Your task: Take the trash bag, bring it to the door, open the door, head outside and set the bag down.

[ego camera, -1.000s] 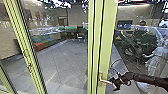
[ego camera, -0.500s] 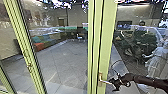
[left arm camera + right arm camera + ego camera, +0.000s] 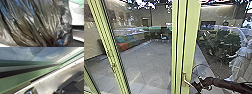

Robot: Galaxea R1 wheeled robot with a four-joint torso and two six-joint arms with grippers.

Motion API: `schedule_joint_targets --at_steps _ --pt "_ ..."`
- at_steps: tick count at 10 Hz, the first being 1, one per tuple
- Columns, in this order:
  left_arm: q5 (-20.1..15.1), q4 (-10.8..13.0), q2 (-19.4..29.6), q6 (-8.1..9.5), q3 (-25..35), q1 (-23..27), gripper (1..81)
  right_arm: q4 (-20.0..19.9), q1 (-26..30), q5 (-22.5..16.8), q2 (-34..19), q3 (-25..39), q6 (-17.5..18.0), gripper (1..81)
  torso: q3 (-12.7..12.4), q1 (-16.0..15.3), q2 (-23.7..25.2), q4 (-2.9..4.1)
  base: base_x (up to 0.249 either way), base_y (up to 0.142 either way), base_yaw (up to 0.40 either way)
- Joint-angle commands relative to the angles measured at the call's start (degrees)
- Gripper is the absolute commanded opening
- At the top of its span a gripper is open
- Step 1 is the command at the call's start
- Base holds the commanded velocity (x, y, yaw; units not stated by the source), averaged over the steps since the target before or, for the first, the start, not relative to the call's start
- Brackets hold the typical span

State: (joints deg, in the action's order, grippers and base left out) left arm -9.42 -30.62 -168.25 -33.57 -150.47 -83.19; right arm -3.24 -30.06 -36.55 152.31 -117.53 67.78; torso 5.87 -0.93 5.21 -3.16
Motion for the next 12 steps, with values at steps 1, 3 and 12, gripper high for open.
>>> schedule_joint_targets --at_steps 1,3,12 --pt "-5.1 -0.5 -0.1 -0.18 0.3 2.9 1.0 3.3 -0.4 -11.5 5.9 -3.8 -0.2 81.1 0.0 0.0 0.0 0.00 0.000 0.000 0.000" --pt "-5.1 -0.6 0.0 -0.18 0.3 2.8 1.0 3.2 -2.9 -11.4 8.6 -7.0 -0.5 81.1 0.0 0.0 0.0 0.00 0.000 0.000 0.000" --pt "-5.1 -0.8 0.7 -0.09 0.2 1.7 1.0 3.5 -6.1 -2.5 8.4 -7.6 -5.0 81.1 1.2 0.2 0.2 -0.06 0.000 0.000 0.000"
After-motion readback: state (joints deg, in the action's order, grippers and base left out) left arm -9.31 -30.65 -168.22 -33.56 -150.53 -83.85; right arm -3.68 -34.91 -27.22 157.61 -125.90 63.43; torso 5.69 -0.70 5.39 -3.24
